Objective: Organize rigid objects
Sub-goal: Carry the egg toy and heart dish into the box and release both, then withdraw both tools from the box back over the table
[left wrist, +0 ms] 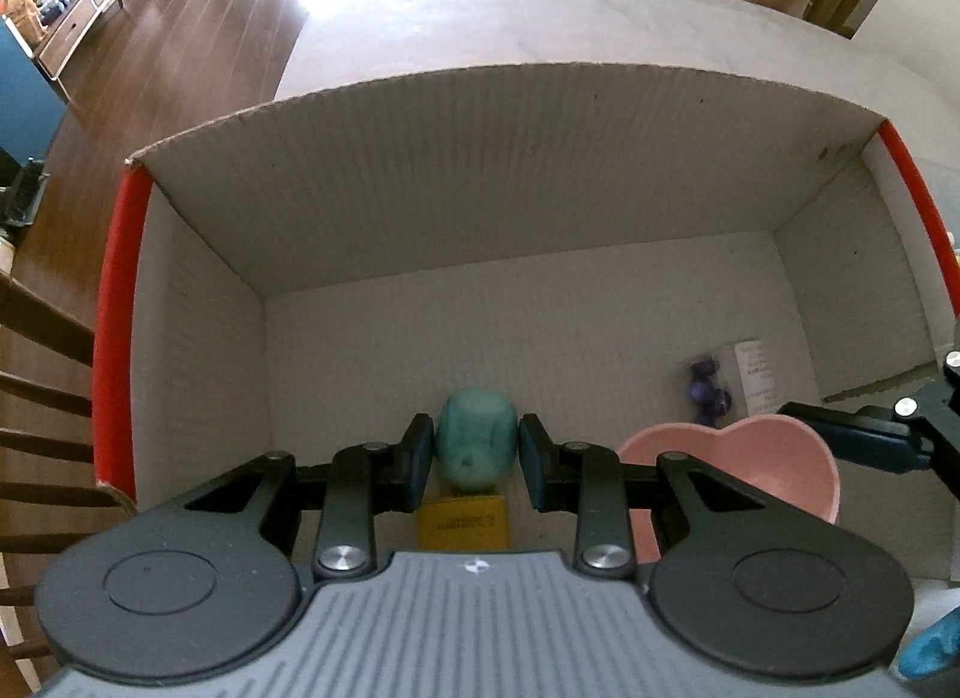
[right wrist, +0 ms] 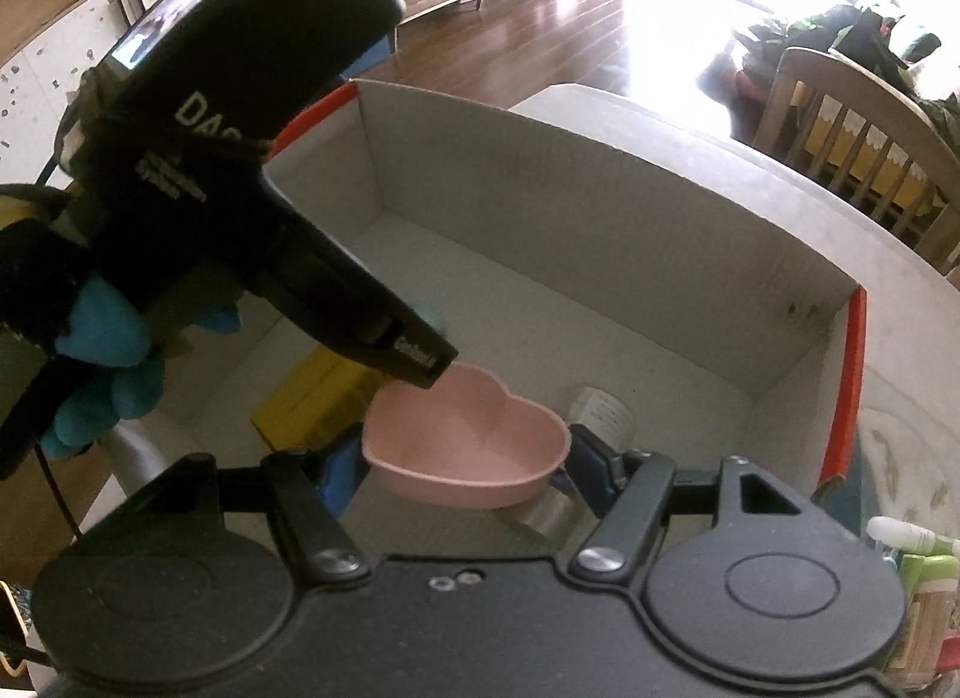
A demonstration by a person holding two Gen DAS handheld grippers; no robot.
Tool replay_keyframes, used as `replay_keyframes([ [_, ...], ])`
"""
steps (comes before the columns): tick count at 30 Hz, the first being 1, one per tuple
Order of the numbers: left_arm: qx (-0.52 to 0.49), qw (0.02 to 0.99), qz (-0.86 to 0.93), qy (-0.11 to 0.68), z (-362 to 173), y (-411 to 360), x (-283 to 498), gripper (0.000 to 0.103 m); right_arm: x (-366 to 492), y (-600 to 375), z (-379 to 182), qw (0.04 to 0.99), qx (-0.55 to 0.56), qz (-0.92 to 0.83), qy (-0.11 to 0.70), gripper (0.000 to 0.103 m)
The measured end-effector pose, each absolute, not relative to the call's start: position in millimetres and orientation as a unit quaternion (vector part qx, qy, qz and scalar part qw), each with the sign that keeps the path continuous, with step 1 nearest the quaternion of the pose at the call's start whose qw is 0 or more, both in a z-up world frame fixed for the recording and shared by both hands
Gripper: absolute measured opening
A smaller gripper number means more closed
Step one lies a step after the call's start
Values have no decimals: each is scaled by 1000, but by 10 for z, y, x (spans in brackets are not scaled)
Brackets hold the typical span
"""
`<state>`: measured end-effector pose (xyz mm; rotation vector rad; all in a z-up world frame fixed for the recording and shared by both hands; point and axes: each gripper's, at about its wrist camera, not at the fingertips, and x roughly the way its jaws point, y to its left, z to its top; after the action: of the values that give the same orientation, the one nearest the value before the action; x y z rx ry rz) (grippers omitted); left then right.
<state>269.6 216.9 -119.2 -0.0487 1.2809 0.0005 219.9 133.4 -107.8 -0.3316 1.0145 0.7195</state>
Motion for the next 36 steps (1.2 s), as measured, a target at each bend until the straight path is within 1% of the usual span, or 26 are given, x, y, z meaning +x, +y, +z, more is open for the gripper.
replay_keyframes([
  [2, -25, 802, 2, 597, -1179, 2172, 2664, 30, 2225, 1327, -1073, 801, -153, 333, 473, 71],
  [5, -37, 804, 4, 594, -1146, 2184, 2599, 30, 2209, 1285, -1033, 804, -146, 334, 471, 76],
  [6, -39, 804, 3, 593, -1127, 2187, 2664, 30, 2197, 1276, -1019, 805, -145, 334, 469, 77],
  [15, -48, 822, 5, 567, -913, 2159, 2436, 30, 2235, 1187, -868, 815, -130, 335, 454, 78],
  [21, -43, 840, 7, 541, -688, 2085, 2176, 30, 2129, 1039, -689, 827, -117, 337, 434, 78],
  [28, -44, 858, 2, 512, -310, 1995, 2153, 30, 1993, 819, -464, 840, -90, 344, 409, 81],
  [36, -31, 884, -5, 467, 24, 1821, 1863, 30, 1771, 493, -263, 854, -64, 343, 385, 84],
])
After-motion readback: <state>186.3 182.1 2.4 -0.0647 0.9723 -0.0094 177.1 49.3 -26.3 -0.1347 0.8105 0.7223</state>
